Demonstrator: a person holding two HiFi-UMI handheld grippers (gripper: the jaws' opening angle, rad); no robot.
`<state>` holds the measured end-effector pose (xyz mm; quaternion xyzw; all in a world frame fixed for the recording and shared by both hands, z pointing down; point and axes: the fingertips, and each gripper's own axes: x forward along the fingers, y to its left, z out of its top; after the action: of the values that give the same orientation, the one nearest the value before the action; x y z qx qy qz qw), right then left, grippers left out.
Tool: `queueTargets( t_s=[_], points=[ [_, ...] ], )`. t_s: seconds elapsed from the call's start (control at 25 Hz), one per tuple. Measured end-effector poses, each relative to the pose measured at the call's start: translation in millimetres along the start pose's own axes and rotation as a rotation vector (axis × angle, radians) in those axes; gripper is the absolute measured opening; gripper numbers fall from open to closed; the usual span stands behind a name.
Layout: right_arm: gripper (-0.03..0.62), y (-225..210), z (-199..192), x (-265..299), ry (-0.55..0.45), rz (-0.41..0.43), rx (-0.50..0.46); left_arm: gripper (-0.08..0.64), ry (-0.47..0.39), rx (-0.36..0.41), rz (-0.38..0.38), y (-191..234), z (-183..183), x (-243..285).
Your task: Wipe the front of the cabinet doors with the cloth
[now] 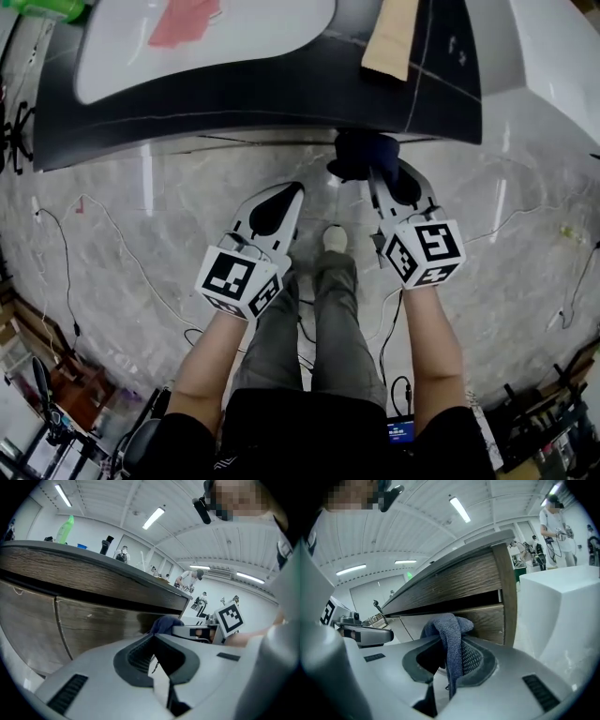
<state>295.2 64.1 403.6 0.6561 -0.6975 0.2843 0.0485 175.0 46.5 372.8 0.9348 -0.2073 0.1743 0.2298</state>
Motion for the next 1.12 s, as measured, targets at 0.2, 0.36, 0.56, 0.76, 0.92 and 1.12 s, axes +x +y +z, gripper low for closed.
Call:
queueTargets(
  t_s=[0.2, 0.36, 0.56, 0.76, 0.92, 1.12],
  points=[
    [0.071, -24.9, -0.2, -12.9, -0.002, -0.018, 0.002, 0.008, -0.004, 0.008, -0.029, -20.5, 0.3, 22.8],
    [0.071, -42.3, -1.3, -22.1, -0.007, -0.041, 0.006, 0.008, -0.003, 0.01, -0.035, -28.8, -2.4, 36.8],
    [0.071, -39.6, -6.7, -35.8, -0.014, -0.07, 0.042, 0.008, -0.016, -0.004, -0.037, -29.8, -3.2, 25.7],
    [0.071, 0.3, -14.0, -32.5, -0.023, -0.052, 0.054, 0.008, 0.011, -0.014, -0.034, -6.5, -15.3, -0.8],
    [0.071, 43.6, -28.8, -14.3, -0.01, -0.024, 0.072, 0.008, 0.012, -0.002, 0.014, 27.0, -23.1, -39.0],
    [0.071, 97.4, -41.1, 16.6, 0.013, 0.034, 0.076, 0.008, -0.008, -0.043, 0.113, 78.0, -28.2, -83.3]
  ],
)
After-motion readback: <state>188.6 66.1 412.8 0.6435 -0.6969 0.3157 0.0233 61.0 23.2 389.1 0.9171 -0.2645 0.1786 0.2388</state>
